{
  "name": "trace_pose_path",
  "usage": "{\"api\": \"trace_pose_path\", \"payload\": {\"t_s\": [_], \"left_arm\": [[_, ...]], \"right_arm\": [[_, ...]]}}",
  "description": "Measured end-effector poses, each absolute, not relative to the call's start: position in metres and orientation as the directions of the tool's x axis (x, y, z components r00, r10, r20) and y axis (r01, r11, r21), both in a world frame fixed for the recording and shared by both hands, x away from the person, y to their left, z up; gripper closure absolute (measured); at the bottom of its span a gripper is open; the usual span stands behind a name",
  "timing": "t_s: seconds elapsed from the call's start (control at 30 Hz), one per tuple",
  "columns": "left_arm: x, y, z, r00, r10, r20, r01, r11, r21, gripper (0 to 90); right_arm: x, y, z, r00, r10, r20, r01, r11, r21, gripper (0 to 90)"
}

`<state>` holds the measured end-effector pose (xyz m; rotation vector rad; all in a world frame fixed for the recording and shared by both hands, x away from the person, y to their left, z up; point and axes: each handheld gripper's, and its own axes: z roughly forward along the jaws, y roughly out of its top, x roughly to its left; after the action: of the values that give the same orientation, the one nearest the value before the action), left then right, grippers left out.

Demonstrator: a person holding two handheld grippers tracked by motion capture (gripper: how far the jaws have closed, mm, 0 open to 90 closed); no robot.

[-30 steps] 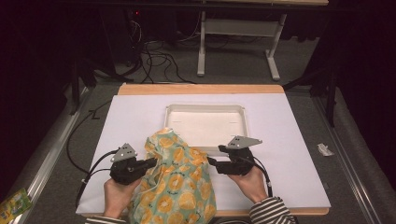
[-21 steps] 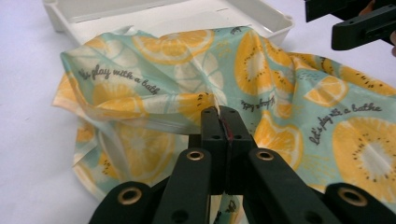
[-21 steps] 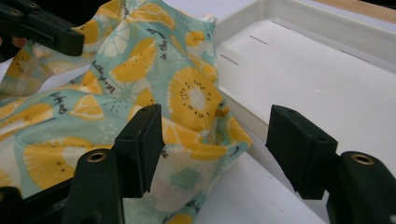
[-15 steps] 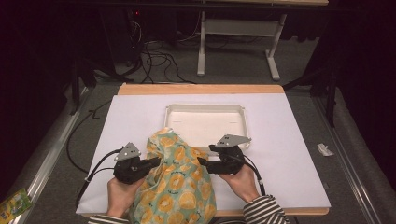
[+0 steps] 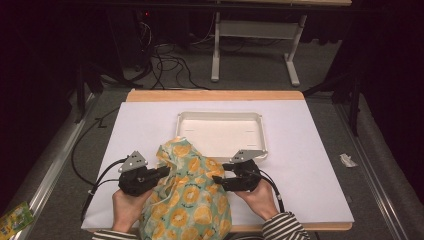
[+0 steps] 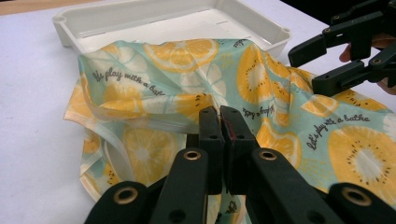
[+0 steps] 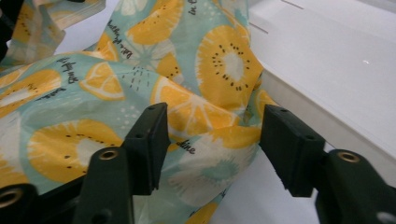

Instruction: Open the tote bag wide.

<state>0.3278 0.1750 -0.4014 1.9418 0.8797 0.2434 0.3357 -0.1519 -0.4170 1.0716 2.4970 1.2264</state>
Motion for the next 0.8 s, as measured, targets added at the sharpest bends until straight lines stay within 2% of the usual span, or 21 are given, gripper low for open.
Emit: {"api": "trace_pose_path", "payload": {"t_s": [0.13,0.17,0.23,0.27,0.33,0.47,0.8], "left_arm": [[0.328,0.1745,-0.4018,0.719,0.669,-0.187,0.479,-0.283,0.831,87.5],[0.328,0.1743,-0.4019,0.72,0.668,-0.188,0.479,-0.283,0.831,87.4],[0.3282,0.1739,-0.4022,0.721,0.667,-0.188,0.479,-0.284,0.83,87.4],[0.3282,0.1736,-0.4025,0.723,0.665,-0.188,0.479,-0.286,0.83,87.3],[0.3282,0.1734,-0.4026,0.722,0.666,-0.188,0.478,-0.285,0.831,87.3],[0.3282,0.1736,-0.4023,0.724,0.664,-0.189,0.477,-0.284,0.832,87.3],[0.3263,0.1718,-0.4011,0.728,0.664,-0.171,0.465,-0.295,0.834,87.3]], "right_arm": [[0.3347,-0.1544,-0.4168,-0.744,0.648,0.163,0.523,0.412,0.746,52.1],[0.3342,-0.1553,-0.4162,-0.755,0.634,0.168,0.517,0.418,0.747,59.4],[0.3338,-0.1552,-0.416,-0.758,0.629,0.17,0.515,0.418,0.748,62.9],[0.3334,-0.1555,-0.4154,-0.763,0.622,0.175,0.514,0.421,0.748,69.6],[0.3335,-0.1557,-0.4153,-0.766,0.617,0.179,0.513,0.421,0.748,72.0],[0.3334,-0.1574,-0.4144,-0.781,0.598,0.18,0.504,0.434,0.746,88.0],[0.3298,-0.1591,-0.4155,-0.794,0.595,0.124,0.47,0.472,0.746,90.0]]}}
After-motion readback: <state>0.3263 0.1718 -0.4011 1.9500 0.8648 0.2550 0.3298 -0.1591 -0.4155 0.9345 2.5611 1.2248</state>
